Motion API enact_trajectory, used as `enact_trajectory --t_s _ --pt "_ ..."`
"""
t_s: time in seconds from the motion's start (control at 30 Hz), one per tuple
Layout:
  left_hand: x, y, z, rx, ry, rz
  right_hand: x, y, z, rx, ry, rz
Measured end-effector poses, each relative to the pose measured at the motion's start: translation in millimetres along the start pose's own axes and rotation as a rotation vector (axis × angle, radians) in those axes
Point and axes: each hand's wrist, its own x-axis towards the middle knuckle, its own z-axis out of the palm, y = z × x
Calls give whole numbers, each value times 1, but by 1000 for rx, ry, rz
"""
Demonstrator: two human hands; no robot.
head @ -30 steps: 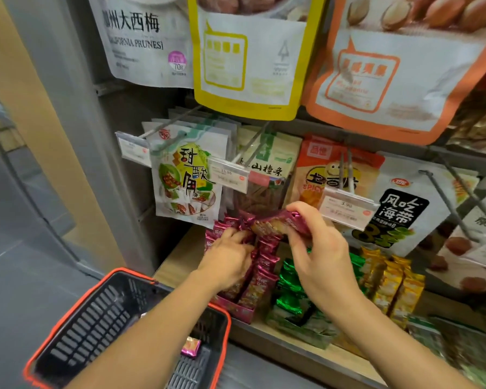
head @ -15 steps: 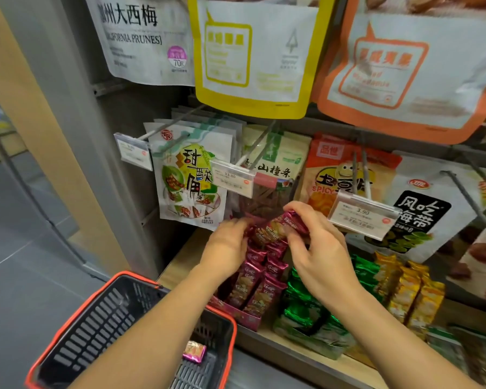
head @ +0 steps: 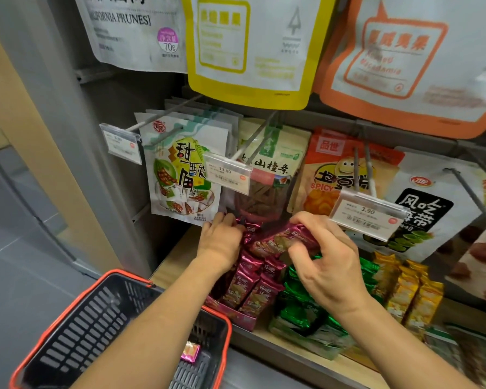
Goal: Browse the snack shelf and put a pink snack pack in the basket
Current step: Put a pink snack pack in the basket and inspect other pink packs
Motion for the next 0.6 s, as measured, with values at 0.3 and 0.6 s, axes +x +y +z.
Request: enact_trajectory --t_s 0.3,0.6 --pt "-6 -9 -9 -48 -66 94 9 17 18 -94 -340 214" --pt "-14 -20 -6 -64 -64 156 8 16 56 -387 -494 260"
